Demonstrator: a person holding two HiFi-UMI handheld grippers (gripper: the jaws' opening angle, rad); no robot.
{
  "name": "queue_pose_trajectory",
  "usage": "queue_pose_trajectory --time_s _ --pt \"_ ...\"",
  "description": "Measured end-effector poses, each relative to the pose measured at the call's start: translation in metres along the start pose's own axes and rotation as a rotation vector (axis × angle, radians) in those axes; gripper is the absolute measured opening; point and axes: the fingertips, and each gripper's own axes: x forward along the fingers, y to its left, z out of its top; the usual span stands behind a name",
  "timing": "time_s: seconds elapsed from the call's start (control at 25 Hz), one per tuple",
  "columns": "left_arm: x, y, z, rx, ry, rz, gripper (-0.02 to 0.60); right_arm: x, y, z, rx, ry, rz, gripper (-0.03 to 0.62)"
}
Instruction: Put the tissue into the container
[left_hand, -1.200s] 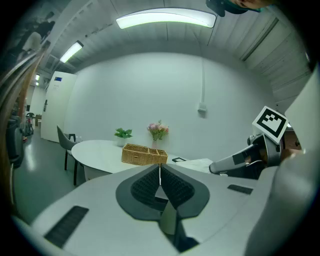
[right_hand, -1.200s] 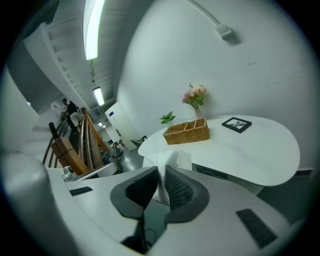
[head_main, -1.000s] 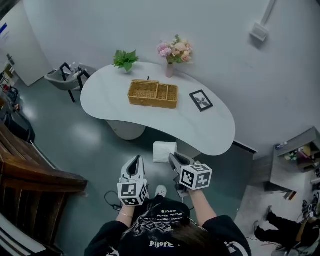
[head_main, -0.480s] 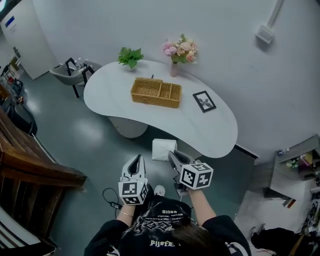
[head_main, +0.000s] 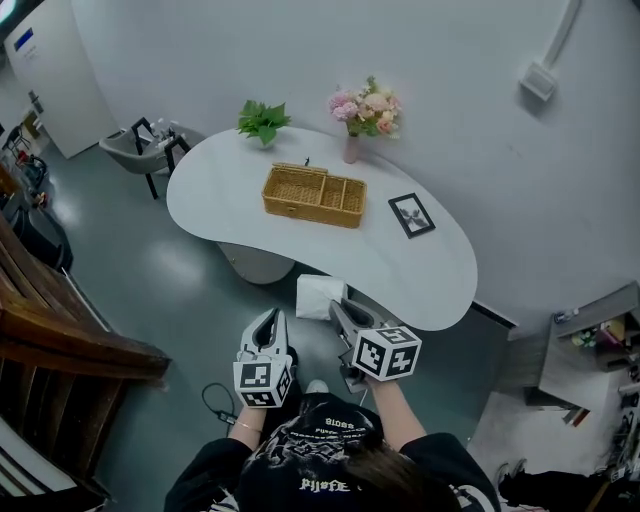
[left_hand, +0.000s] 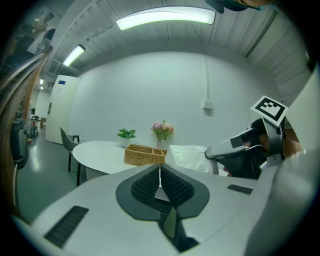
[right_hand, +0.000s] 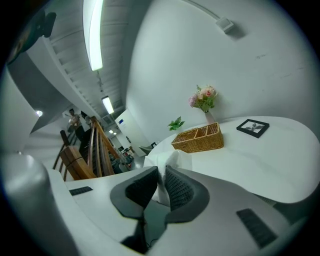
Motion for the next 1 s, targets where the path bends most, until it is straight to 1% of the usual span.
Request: queue_pose_trajectory --time_s 0.16,0.36,0.52,0.76,1.0 --pt "0.021 0.016 0.006 -0.003 -0.001 0.004 0.028 0.018 -0.011 0.011 -0.013 0.013 -0.026 0.071" --pt "0.063 0.040 0.022 -0.009 -0.006 -0.001 0.028 0.046 -0.021 0.042 -0.031 0.005 -0.044 0.071" --pt "0.099 0.054 0.040 -0.002 -0.016 -0.033 0.028 0.071 -0.035 0.063 0.011 -0.003 -0.076 0.071" --pt "0.149 0.079 0.063 0.019 -0.023 -0.078 0.028 0.113 -0.043 0.087 0.021 -0.016 -0.097 0.071" --pt "0.186 0.109 0.075 0.037 0.003 -0.124 0.028 0.155 -0.048 0.105 0.041 -0.017 -0.134 0.071"
